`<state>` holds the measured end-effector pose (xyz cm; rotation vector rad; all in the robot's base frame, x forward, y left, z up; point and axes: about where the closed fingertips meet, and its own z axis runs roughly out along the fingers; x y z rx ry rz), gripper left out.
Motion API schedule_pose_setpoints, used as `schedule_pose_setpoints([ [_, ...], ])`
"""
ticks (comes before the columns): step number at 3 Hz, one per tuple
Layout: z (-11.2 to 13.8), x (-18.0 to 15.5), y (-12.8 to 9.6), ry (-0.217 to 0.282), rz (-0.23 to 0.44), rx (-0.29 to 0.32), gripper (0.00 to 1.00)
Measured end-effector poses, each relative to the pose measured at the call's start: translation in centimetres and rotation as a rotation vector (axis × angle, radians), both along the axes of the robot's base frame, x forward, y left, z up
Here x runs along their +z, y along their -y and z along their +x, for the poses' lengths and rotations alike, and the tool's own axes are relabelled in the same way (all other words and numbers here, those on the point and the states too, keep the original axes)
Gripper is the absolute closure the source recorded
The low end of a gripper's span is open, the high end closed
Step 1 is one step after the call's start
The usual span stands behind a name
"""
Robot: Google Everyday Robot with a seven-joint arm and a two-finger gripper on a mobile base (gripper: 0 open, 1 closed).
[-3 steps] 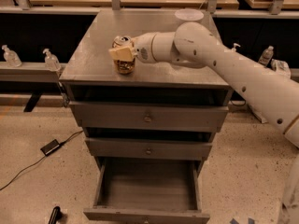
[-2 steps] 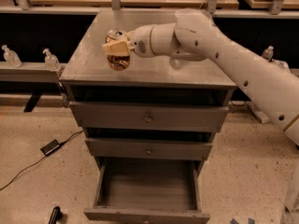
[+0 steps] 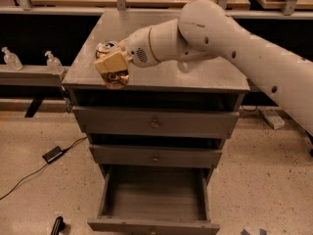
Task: Place orange can into bottom drawer
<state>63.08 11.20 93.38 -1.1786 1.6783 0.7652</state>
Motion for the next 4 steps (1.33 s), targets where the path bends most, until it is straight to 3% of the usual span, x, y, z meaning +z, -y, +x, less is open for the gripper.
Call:
schedule_pose_setpoints([
  [1,-0.1,0.1,0.3,0.018,-0.005,0.035,1.0],
  [2,-4.3,-4.5,1.5,-0.05,0.021,0.177,1.0],
  [3,-7.3,-5.8,6.3,0.042,-0.009,0.237,1.0],
  [4,-7.5,-5.8,7.9,0.101,-0.027,0.242,1.0],
])
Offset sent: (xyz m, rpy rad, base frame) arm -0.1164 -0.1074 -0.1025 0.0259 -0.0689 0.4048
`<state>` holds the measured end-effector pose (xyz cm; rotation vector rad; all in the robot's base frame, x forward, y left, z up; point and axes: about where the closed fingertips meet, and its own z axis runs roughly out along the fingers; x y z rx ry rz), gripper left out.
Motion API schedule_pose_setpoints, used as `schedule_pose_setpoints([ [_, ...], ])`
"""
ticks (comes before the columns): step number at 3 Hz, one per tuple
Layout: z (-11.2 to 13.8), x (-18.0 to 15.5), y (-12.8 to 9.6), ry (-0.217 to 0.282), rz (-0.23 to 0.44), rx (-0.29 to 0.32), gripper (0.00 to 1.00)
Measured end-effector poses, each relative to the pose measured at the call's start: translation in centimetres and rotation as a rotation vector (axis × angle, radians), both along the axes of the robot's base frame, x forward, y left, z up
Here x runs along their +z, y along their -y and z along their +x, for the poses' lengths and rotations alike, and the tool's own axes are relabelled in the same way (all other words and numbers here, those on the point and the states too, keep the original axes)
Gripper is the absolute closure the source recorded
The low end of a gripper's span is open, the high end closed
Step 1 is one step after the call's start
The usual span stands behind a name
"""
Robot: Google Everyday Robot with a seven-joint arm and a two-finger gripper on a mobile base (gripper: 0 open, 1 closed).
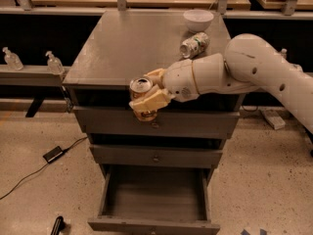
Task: Place orange can into bottom drawer
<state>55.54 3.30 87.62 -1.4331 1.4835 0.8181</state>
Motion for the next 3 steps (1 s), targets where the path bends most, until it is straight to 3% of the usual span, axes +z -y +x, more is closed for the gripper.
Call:
schedule_pose_setpoints([
  [1,-0.2,-3.5,0.4,-0.02,0.079,-0.017,1.0],
  [2,-2.0,-8.8,2.3,-0.021,0.224,-0.017,1.0],
  [3,-4.3,-15.7,5.5,-0.003,0.358,-0.073,1.0],
])
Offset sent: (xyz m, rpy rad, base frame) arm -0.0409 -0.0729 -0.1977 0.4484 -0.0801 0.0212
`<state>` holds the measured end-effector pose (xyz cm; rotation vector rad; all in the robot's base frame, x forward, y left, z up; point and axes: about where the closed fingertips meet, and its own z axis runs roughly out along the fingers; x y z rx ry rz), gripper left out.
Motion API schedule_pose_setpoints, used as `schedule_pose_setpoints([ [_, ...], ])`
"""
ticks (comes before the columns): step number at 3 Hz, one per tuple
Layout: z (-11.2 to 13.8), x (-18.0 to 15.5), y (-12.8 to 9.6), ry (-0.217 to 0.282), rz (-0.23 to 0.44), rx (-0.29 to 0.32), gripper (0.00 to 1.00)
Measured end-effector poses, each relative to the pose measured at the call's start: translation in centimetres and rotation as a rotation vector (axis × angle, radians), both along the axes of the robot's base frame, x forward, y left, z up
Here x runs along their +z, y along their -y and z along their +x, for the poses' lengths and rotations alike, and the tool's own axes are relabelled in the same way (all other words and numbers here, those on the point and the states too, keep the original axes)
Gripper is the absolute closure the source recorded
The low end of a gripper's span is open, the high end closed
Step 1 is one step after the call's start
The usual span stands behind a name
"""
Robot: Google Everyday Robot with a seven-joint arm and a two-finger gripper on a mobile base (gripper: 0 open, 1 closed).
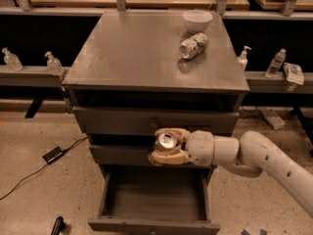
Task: Place orange can into bottom drawer
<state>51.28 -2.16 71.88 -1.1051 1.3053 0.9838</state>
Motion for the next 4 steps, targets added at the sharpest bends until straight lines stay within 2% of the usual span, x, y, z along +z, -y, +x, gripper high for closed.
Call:
schedule_pose_setpoints([
  [1,-0.4,-4.1,0.6,-0.022,0.063,-0.012,1.0],
  [2,-0.4,-4.4,0.5,-0.033,0.052,-0.005,1.0],
  [3,0.3,-10.7,3.1,-0.094,0.018,-0.065,1.0],
  [4,-0.2,-24.2,8.1,-0.219,-0.046,-0.111,1.0],
])
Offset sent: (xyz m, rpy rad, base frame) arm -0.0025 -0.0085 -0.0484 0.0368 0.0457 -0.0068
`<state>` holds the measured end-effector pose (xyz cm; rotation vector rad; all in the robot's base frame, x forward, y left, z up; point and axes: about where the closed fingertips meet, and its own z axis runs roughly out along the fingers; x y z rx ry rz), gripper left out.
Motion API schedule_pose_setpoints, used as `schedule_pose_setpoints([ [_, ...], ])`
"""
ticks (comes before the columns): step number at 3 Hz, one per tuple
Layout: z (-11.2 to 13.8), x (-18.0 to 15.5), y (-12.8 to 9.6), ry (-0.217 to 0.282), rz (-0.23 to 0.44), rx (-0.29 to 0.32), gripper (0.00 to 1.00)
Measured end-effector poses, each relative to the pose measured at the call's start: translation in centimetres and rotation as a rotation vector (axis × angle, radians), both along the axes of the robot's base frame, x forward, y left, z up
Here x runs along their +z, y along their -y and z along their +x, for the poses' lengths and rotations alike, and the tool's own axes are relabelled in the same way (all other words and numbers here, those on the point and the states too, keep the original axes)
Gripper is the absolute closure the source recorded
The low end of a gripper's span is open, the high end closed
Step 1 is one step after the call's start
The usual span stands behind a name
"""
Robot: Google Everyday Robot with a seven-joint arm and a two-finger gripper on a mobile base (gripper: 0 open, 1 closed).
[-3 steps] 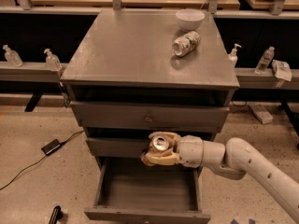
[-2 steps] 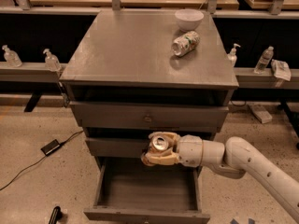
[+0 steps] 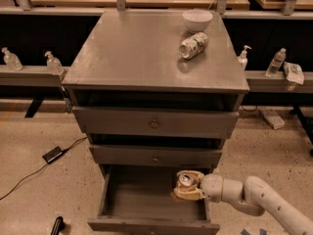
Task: Place orange can into bottom drawer
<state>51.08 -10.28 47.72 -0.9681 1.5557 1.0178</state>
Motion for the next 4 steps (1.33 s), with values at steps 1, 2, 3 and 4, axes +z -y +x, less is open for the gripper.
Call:
schedule_pose_setpoints([
  [1,-0.8,-7.3,1.9,-0.09,-0.05,-0.026,1.0],
  [2,-1.0,-8.2,2.2,-0.103,-0.055,-0.03,1.0],
  [3,1.4,-10.5,2.3,-0.071,-0.033,-0.06,1.0],
  [4,4.7,-13.9,1.3,-0.046,0.031,-0.051,1.0],
])
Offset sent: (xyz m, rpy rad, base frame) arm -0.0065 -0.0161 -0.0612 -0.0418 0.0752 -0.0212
